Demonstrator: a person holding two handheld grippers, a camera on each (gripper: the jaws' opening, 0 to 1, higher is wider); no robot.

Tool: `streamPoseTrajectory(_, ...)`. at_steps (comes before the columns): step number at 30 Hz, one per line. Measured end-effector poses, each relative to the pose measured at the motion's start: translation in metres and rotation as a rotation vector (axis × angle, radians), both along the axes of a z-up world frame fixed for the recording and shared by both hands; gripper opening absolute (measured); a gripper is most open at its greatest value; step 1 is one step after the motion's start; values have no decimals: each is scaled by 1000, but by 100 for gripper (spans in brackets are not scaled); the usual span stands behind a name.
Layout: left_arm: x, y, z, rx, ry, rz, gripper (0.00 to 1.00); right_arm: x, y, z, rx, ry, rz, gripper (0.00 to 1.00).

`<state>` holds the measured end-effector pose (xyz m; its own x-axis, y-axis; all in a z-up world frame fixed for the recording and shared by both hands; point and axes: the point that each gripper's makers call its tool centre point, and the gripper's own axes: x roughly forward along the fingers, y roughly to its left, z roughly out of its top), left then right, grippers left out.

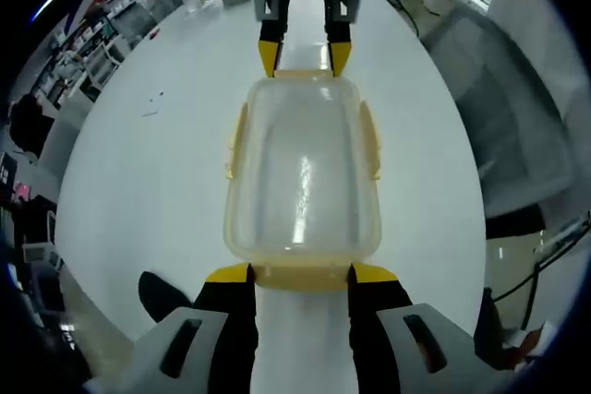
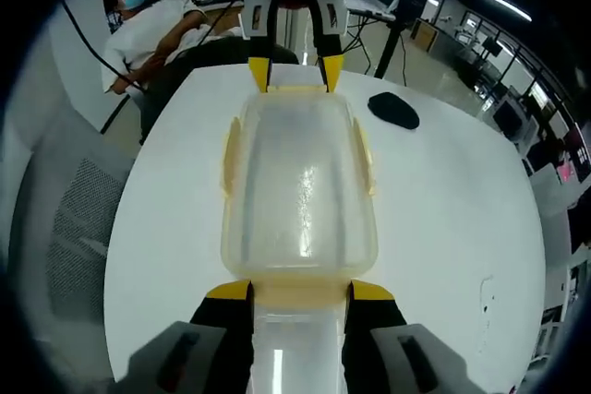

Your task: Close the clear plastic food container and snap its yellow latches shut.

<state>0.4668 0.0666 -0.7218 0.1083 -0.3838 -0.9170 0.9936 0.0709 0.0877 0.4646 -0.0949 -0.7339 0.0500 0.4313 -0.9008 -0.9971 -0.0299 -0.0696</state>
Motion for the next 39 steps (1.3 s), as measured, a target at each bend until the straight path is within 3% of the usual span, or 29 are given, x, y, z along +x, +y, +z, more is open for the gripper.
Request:
streamPoseTrajectory(14,4,-25,12,-4,-9,-22,36,1,-25,12,-6,-8,-18,35)
streamPoseTrajectory(39,3,-68,15,-22,-1,-21,35,0,-68,18,-25,3,-22,35)
